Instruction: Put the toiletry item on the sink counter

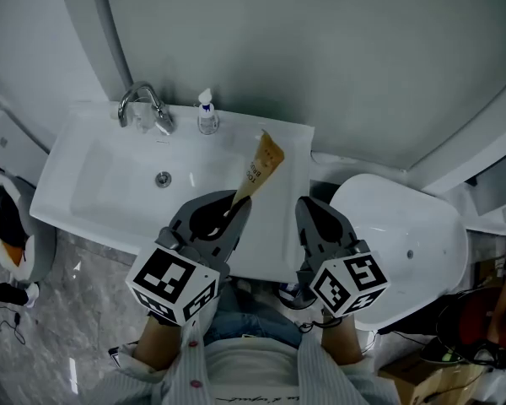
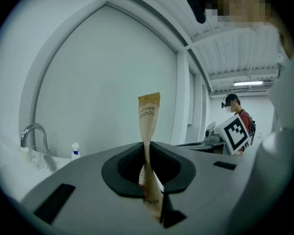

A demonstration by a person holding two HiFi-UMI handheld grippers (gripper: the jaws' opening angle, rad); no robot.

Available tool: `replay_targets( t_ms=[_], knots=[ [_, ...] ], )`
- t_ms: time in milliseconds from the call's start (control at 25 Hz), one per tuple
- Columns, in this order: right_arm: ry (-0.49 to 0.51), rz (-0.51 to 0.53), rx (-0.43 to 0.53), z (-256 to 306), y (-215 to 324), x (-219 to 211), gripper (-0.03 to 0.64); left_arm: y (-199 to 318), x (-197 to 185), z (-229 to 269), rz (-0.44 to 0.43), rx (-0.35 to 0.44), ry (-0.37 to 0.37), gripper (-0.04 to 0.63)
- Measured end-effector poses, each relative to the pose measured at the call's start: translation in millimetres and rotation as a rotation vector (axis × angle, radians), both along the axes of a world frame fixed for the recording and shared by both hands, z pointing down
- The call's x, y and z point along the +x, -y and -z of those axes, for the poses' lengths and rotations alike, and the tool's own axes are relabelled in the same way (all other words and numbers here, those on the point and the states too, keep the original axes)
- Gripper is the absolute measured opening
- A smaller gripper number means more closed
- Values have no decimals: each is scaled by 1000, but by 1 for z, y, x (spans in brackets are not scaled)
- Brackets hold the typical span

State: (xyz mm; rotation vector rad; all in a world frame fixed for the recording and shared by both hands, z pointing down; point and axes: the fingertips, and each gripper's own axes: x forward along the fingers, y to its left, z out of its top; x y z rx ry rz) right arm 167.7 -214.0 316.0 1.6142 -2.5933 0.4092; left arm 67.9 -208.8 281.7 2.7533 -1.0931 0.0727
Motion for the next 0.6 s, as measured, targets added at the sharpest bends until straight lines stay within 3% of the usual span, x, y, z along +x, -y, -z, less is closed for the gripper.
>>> replay_targets(
  t_ms=[600],
  knots=[
    [9, -5, -74, -16, 23, -4, 9, 31, 6, -20, -15, -62, 68, 43]
  ],
)
